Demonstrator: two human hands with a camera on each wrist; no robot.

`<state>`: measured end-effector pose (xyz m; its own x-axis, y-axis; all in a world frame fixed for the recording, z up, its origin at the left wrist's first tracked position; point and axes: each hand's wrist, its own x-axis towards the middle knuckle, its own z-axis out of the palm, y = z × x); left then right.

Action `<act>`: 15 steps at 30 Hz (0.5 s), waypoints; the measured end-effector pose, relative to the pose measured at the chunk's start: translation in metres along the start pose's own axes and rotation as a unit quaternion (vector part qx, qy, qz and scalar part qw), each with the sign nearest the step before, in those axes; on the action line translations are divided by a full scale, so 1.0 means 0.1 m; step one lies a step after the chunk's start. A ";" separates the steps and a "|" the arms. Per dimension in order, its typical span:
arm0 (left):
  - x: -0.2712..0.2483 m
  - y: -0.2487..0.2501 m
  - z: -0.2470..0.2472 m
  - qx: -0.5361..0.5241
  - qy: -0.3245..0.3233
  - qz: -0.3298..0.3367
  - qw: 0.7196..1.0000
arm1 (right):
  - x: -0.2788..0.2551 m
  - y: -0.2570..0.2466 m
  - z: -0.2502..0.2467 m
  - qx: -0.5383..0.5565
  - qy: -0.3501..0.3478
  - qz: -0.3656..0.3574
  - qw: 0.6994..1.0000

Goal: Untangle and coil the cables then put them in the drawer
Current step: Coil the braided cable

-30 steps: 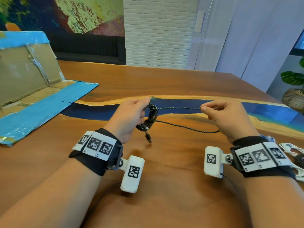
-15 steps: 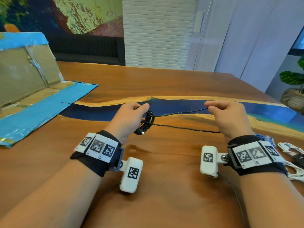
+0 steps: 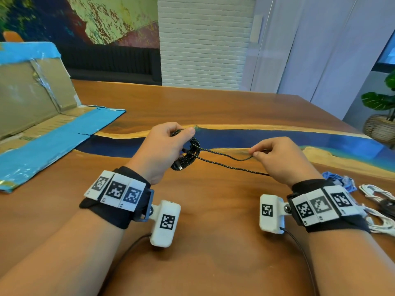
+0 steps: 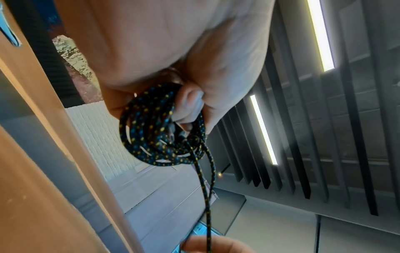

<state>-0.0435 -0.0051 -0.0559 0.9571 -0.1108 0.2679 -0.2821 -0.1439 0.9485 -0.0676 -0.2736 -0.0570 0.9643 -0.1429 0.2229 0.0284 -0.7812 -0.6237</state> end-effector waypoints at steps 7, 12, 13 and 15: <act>0.02 -0.09 0.08 -0.003 0.025 -0.017 1.000 | -0.21 -0.45 0.18 0.075 0.067 -0.169 0.980; 0.01 -0.12 0.13 -0.011 0.015 -0.030 0.999 | -0.41 -0.69 0.39 0.063 -0.115 -0.152 0.980; 0.01 -0.12 0.13 -0.011 0.013 -0.029 0.999 | -0.41 -0.69 0.41 0.063 -0.139 -0.144 0.978; 0.00 -0.11 0.13 -0.005 0.011 -0.028 1.000 | -0.42 -0.70 0.43 0.084 -0.181 -0.136 0.970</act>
<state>-0.0417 -0.0166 -0.0684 0.9724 -0.0820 0.2185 -0.2282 -0.1391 0.9636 -0.0987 -0.1869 -0.0554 0.9434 0.3018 0.1374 0.3084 -0.6461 -0.6982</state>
